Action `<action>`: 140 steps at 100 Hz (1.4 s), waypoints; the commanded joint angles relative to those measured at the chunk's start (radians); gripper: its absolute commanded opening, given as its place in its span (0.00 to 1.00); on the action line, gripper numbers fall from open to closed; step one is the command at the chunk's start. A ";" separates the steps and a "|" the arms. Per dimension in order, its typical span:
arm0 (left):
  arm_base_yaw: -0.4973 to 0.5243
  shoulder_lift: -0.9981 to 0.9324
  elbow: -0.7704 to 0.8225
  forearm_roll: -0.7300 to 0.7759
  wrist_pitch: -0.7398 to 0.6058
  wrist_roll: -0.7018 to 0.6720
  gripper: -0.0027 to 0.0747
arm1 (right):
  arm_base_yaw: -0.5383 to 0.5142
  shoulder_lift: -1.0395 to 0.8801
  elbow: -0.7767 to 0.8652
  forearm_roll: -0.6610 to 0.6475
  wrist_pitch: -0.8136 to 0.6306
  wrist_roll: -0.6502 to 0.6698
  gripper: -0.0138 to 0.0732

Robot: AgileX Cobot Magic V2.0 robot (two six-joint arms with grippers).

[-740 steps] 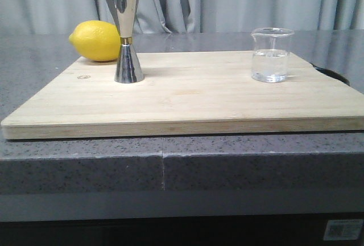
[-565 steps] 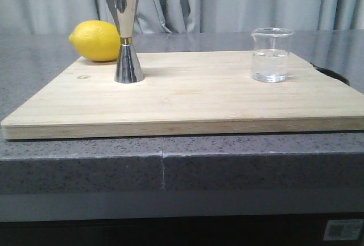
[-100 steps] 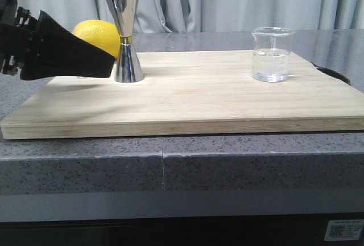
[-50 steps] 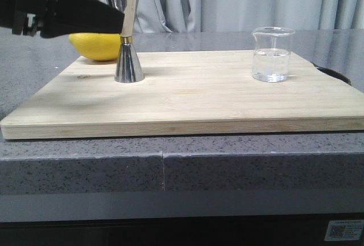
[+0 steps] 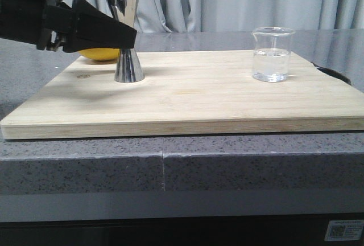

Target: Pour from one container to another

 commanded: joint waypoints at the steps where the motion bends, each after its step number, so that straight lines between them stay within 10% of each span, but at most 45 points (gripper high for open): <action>1: 0.003 -0.016 -0.047 -0.060 0.071 -0.001 0.77 | 0.001 -0.007 -0.037 -0.010 -0.080 -0.008 0.93; 67: 0.002 0.048 -0.114 -0.085 0.094 -0.002 0.76 | 0.001 -0.007 -0.037 -0.010 -0.121 -0.008 0.93; 140: -0.038 0.048 -0.114 -0.074 0.092 -0.002 0.49 | 0.001 -0.007 -0.037 -0.010 -0.122 -0.008 0.93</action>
